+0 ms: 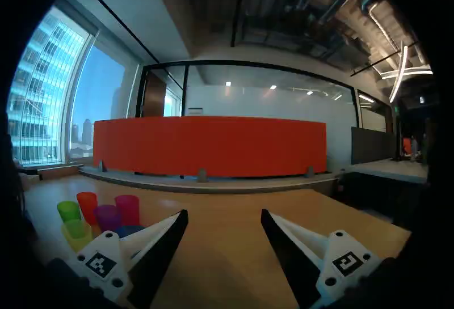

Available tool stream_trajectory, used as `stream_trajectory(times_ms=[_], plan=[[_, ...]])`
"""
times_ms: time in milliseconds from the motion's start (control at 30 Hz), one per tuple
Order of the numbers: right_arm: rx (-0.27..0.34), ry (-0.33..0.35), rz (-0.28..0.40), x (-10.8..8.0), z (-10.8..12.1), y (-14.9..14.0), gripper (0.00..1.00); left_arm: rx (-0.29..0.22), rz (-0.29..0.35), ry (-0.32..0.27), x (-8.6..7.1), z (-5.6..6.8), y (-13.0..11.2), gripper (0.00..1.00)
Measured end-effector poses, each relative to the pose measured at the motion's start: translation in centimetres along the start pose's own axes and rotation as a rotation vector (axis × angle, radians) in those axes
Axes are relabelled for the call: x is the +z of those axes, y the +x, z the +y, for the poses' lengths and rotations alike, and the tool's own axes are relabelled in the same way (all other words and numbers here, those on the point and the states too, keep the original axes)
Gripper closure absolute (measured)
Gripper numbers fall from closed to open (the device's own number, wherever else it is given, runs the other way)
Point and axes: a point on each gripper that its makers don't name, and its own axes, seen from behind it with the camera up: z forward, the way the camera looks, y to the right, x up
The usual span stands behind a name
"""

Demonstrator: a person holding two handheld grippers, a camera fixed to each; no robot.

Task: Pour water

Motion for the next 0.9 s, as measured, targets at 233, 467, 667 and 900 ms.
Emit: stream_trajectory(times_ms=[233,467,667,900], plan=[[0.015,-0.001,-0.012,0.2,0.4,-0.9,0.01,0.000,0.000,0.000,0.0,0.0,0.0,0.07],[0.004,0.003,-0.026,0.7,0.3,-1.9,0.01,0.000,0.000,0.000,0.0,0.0,0.0,0.07],[0.006,0.006,-0.026,0.7,0.2,-2.0,0.01,0.000,0.000,0.000,0.0,0.0,0.0,0.07],[0.012,0.008,-0.026,0.5,0.1,-1.9,0.01,0.000,0.000,0.000,0.0,0.0,0.0,0.07]])
